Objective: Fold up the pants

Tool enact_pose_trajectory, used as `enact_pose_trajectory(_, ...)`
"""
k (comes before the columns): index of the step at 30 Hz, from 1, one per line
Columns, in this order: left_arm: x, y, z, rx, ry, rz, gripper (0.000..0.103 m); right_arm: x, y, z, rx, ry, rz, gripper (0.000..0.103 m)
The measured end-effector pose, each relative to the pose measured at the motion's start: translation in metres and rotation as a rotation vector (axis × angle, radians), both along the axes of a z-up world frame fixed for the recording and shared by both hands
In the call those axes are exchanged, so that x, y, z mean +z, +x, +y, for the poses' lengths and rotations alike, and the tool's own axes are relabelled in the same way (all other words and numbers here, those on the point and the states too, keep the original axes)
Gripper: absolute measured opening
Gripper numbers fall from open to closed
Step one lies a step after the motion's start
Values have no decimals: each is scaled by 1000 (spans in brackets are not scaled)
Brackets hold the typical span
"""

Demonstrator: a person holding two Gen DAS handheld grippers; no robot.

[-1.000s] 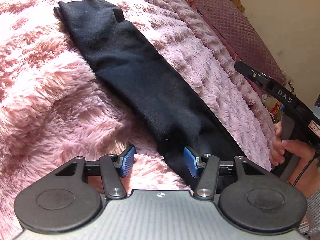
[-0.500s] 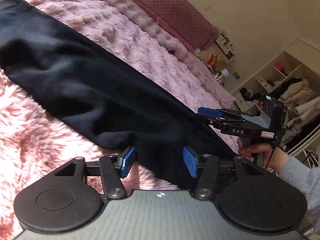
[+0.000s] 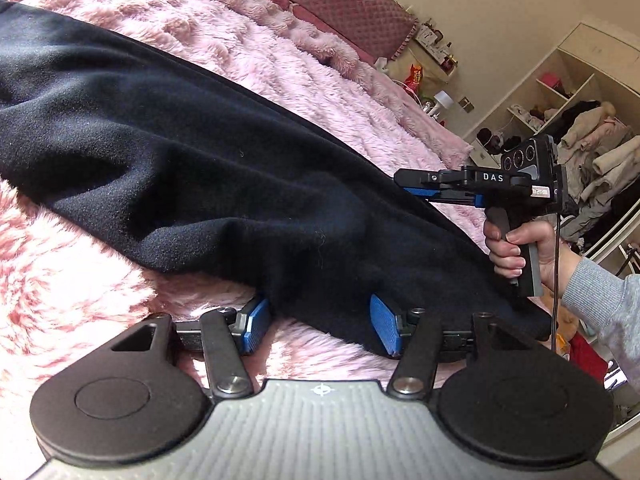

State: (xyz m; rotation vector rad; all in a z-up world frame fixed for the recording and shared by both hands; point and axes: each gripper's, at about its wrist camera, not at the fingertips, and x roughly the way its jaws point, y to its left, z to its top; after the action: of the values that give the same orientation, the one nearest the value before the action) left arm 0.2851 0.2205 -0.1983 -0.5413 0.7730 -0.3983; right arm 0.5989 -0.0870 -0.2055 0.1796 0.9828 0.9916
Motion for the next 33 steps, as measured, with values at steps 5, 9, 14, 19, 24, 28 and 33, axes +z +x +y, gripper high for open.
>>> enact_pose_trajectory(5,2,-5,-3,-11,25,-7,65,-11,-4,12,35,-87,-33,28)
enact_pose_trajectory(9,2,-3,-3,-10,19,-3,65,-8,-15,21,133,-93,-85,37)
enact_pose_trajectory(14,3,-5,-7,-18,58,-17,65,-11,-8,22,178,-114,-116,10)
enact_pose_trajectory(19,6,-10,-18,-42,146,-56,66,-11,6,12,159,-45,24,46)
enact_pose_trajectory(24,7,-15,-24,-49,189,-78,67,-14,19,10,63,-40,89,9)
enact_pose_trajectory(28,7,-15,-22,-48,173,-75,68,-3,7,21,91,-99,-30,0)
enact_pose_trajectory(33,9,-16,-24,-52,200,-84,68,18,-4,17,52,-63,-205,0)
